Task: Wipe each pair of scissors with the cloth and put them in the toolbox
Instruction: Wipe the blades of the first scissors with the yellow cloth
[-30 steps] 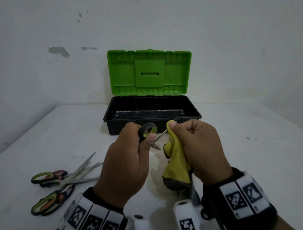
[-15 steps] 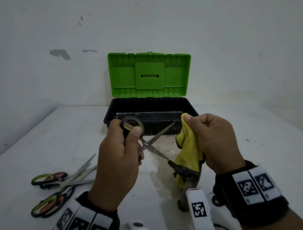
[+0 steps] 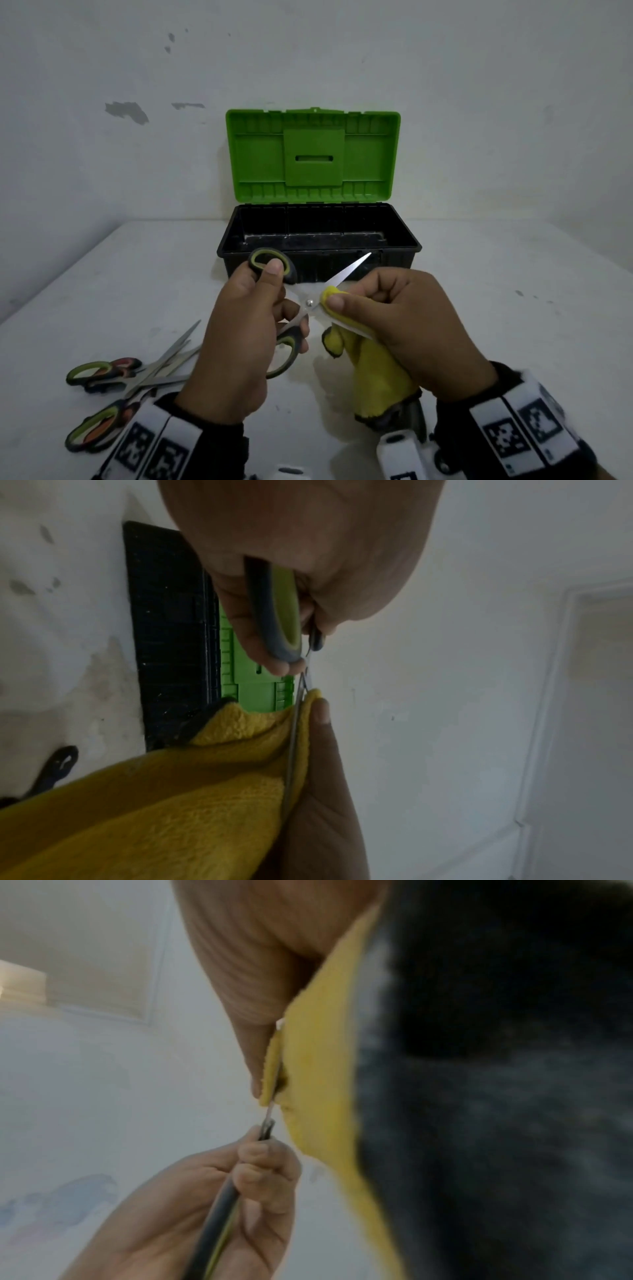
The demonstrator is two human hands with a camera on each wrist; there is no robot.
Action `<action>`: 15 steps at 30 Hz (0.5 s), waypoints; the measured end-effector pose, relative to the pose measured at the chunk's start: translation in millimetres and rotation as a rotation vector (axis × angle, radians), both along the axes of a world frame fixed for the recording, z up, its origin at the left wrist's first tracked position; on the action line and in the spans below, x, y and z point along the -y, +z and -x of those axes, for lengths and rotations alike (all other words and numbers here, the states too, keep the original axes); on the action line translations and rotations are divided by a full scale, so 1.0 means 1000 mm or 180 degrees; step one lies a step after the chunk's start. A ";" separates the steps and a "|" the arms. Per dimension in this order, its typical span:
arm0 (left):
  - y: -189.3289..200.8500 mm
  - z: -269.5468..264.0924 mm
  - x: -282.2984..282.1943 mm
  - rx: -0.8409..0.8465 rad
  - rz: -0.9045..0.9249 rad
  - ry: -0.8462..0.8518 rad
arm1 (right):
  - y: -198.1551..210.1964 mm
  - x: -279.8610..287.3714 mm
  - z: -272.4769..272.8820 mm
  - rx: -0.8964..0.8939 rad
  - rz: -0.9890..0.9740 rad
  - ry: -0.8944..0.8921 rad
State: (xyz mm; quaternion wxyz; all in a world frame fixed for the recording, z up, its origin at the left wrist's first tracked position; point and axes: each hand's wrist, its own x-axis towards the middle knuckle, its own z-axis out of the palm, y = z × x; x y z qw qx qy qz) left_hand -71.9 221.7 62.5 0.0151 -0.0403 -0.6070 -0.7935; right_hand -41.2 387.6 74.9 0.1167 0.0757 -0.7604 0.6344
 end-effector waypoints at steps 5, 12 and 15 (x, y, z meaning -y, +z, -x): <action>0.002 0.002 0.001 0.0123 -0.0139 -0.0106 | 0.003 0.004 0.001 0.0028 -0.0051 -0.0286; 0.002 -0.001 0.002 0.0161 -0.0155 -0.0159 | 0.007 0.004 -0.004 0.0175 -0.0151 -0.0184; 0.004 -0.003 0.002 0.0200 -0.0228 -0.0183 | 0.009 -0.004 -0.002 0.0108 0.0166 -0.0423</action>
